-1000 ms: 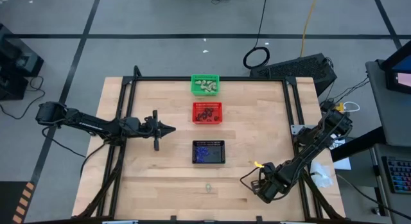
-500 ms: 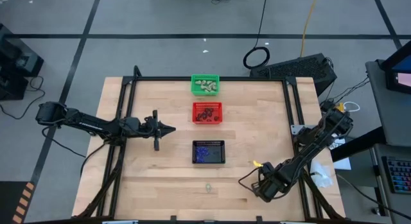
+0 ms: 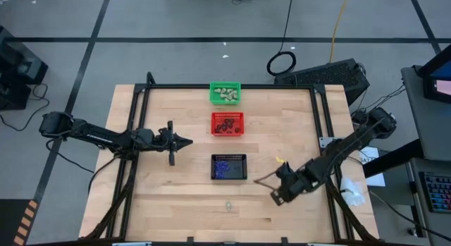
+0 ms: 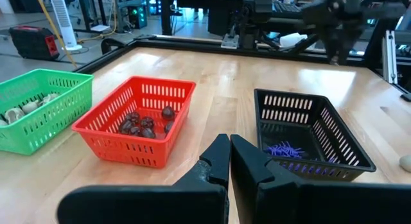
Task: Sort Halloween decoration
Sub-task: Put the black skull toy into the red basket
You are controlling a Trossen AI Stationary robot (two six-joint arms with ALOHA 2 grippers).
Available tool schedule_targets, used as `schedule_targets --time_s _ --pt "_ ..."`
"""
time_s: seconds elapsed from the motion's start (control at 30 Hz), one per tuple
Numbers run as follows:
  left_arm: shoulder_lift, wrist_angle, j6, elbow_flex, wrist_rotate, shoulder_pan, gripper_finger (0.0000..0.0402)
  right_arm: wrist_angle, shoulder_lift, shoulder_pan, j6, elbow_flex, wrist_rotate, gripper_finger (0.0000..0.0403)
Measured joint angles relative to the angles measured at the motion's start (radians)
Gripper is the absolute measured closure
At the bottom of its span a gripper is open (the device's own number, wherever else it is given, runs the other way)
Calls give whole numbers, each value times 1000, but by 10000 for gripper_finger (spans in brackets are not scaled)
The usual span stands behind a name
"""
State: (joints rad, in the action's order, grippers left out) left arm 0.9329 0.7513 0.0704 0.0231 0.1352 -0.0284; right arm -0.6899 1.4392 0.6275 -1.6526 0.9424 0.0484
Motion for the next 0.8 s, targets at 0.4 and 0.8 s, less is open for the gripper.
schedule_targets --time_s 0.4,0.8 --pt "0 -1 -9 0 5 0 394 202 -18 -420 693 0 -56 348" --pt "0 -1 -81 0 19 1 394 433 63 -706 1107 32 -53 348"
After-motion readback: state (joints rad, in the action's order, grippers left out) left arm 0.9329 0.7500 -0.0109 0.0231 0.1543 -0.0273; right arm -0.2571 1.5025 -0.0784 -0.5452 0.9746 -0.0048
